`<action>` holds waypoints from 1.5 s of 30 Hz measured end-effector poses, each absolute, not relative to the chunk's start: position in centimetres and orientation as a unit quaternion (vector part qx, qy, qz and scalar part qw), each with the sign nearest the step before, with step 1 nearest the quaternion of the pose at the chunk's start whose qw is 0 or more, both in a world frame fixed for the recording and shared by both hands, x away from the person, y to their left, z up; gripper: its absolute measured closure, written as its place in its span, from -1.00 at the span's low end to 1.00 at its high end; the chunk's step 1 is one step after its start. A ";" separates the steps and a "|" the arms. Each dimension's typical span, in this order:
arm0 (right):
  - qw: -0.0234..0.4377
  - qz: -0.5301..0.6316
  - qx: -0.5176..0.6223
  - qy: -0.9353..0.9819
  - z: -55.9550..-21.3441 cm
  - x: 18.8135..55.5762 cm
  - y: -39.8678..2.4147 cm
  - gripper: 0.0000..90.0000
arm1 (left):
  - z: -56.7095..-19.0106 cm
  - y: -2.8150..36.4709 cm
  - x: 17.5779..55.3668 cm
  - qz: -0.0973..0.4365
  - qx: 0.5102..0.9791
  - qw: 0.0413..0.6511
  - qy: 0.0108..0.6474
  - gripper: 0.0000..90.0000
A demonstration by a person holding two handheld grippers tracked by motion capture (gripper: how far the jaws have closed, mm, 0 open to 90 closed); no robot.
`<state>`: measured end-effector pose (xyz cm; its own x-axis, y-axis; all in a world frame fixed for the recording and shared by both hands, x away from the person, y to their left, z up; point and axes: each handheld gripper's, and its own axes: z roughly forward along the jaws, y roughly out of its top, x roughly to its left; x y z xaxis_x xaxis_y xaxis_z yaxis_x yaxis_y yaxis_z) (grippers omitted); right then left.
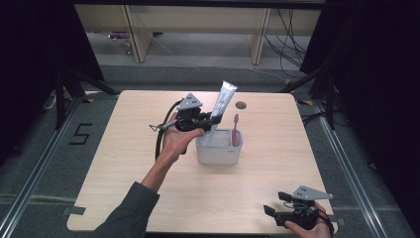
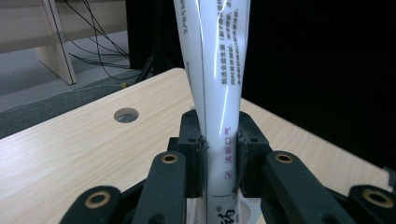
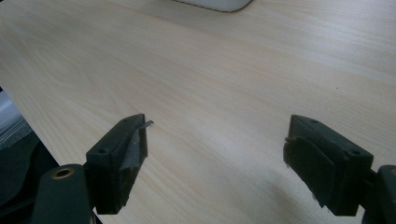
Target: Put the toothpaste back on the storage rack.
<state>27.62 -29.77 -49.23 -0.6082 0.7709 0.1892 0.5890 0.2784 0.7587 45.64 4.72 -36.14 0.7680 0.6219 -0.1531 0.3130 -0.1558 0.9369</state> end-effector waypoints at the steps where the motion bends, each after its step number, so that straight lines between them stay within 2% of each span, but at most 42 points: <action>1: 0.108 0.421 0.429 0.792 -49.2 27.6 -29.8 -0.52 | -36.2 4.5 45.7 0.136 0.745 0.571 0.316 0.68; 28: 0.092 0.433 0.424 0.790 -49.2 27.5 -29.6 -0.52 | -38.5 1.7 46.9 0.155 0.736 0.576 0.319 0.68; 38: 0.091 0.435 0.422 0.790 -49.2 27.5 -29.5 -0.52 | -39.5 1.5 47.1 0.156 0.737 0.576 0.318 0.67; 44: 0.072 0.432 0.435 0.786 -49.2 27.3 -29.3 -0.52 | -40.5 1.8 47.2 0.155 0.738 0.570 0.326 0.67; 45: 0.083 0.435 0.418 0.793 -49.3 27.6 -29.4 -0.52 | -40.7 1.8 47.2 0.156 0.738 0.570 0.327 0.67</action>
